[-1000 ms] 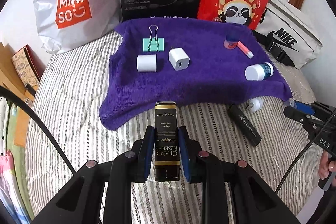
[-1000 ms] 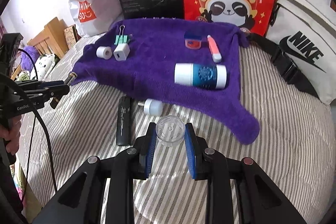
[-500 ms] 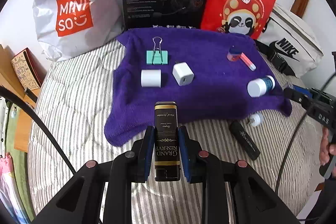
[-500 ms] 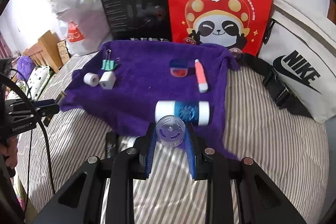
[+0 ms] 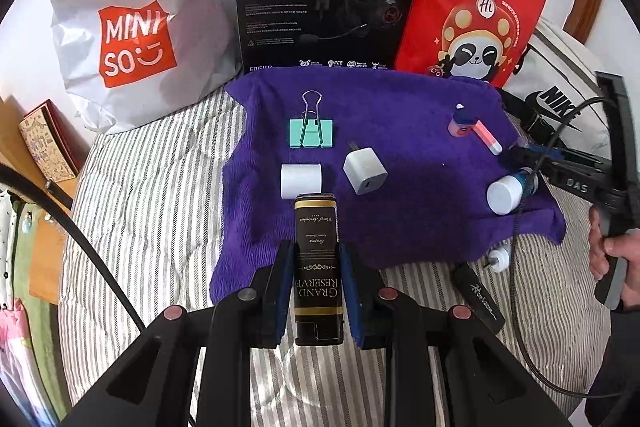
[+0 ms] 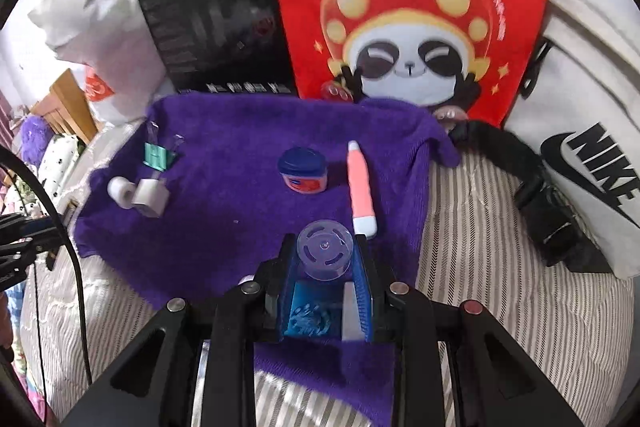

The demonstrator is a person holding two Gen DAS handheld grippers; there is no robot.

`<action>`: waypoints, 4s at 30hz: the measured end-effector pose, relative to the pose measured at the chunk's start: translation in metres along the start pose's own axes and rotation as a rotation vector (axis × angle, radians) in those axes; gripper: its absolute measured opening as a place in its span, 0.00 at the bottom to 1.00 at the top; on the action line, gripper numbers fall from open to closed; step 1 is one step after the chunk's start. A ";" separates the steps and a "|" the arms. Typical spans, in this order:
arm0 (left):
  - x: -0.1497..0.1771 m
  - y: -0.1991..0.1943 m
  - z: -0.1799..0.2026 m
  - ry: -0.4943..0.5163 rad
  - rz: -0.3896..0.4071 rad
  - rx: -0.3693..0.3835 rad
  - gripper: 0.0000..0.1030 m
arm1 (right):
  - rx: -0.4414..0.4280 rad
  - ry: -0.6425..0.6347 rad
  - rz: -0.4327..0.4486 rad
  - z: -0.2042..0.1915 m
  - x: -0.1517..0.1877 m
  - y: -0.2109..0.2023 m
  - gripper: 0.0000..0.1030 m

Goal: Organize rigid objects
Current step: 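Lower the clear lid onto the towel beside the balm bottle and open the right tool, then lower the GRAND RESERVE box onto the towel beside the white cylinder and open the left tool, then grasp the white plug with the right tool while the left tool grasps the black Horizon case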

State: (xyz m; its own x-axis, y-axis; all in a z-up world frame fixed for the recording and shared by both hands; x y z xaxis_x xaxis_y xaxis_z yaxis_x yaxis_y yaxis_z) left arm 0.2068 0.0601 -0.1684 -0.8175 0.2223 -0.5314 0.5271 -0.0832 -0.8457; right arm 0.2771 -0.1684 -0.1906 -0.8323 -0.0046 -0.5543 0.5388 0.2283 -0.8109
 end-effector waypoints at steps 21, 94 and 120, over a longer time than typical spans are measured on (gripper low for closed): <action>-0.009 0.018 -0.007 -0.013 -0.005 0.030 0.22 | -0.014 -0.019 -0.106 -0.008 0.007 0.048 0.48; 0.008 0.013 0.020 0.021 -0.070 0.013 0.31 | -0.081 0.055 -0.044 -0.049 0.107 -0.050 0.57; 0.078 0.021 0.008 -0.042 -0.124 0.064 0.32 | 0.091 0.040 -0.046 -0.058 0.103 -0.001 0.35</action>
State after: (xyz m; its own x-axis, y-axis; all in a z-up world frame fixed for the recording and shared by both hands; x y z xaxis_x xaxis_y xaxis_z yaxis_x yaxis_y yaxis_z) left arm 0.1522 0.0682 -0.2286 -0.8852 0.1943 -0.4227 0.4064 -0.1192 -0.9059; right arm 0.1832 -0.1123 -0.2356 -0.8602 0.0266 -0.5092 0.5077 0.1390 -0.8503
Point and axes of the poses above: each gripper's, at about its wrist camera, not at the fingertips, and y roughly the way its jaws point, z to its right, x to its underside, the point moved 9 cm from there along y, roughly the way its jaws point, and after that the axes turned 10 degrees about y, right-handed, at the moved point
